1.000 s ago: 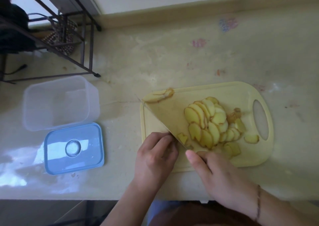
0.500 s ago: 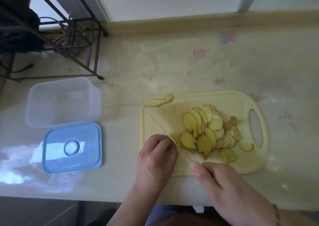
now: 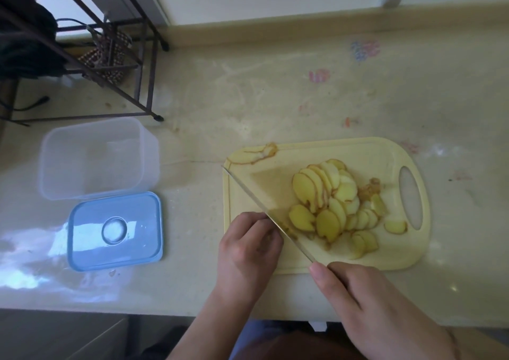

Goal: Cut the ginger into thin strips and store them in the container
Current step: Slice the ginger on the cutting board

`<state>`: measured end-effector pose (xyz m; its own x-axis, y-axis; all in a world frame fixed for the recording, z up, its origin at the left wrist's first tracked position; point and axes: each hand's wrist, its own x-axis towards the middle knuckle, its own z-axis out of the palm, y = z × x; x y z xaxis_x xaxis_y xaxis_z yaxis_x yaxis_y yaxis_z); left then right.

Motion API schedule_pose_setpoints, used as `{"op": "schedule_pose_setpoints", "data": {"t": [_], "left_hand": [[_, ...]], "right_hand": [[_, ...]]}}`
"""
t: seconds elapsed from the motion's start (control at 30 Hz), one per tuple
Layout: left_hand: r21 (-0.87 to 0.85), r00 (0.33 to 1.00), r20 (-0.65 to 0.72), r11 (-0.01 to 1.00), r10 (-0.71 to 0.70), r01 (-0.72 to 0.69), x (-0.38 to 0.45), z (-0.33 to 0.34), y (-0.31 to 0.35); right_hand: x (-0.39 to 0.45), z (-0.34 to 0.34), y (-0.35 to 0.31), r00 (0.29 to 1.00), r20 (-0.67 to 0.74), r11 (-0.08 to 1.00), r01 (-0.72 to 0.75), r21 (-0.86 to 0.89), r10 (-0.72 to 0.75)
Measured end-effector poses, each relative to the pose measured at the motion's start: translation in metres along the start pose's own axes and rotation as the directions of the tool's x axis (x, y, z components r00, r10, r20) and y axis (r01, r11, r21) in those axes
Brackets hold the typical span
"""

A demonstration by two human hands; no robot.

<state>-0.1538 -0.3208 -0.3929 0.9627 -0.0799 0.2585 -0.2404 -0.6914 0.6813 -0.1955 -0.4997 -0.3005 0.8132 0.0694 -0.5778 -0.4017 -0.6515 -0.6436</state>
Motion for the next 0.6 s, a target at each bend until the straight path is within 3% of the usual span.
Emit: {"op": "schedule_pose_setpoints", "data": {"t": [0.23,0.6], "left_hand": [[-0.017,1.000,0.009,0.999,0.027,-0.027,0.0001,-0.0008,-0.0007],[-0.040,1.000,0.027,0.999,0.007,-0.006,0.0027,0.0003,0.0006]], "right_hand": [[-0.0037,0.0006,-0.0058,1.000,-0.011,0.998,0.008,-0.069,-0.009],[-0.0019,-0.0002,-0.0024,1.000,-0.014,0.999,0.023,-0.039,-0.024]]}}
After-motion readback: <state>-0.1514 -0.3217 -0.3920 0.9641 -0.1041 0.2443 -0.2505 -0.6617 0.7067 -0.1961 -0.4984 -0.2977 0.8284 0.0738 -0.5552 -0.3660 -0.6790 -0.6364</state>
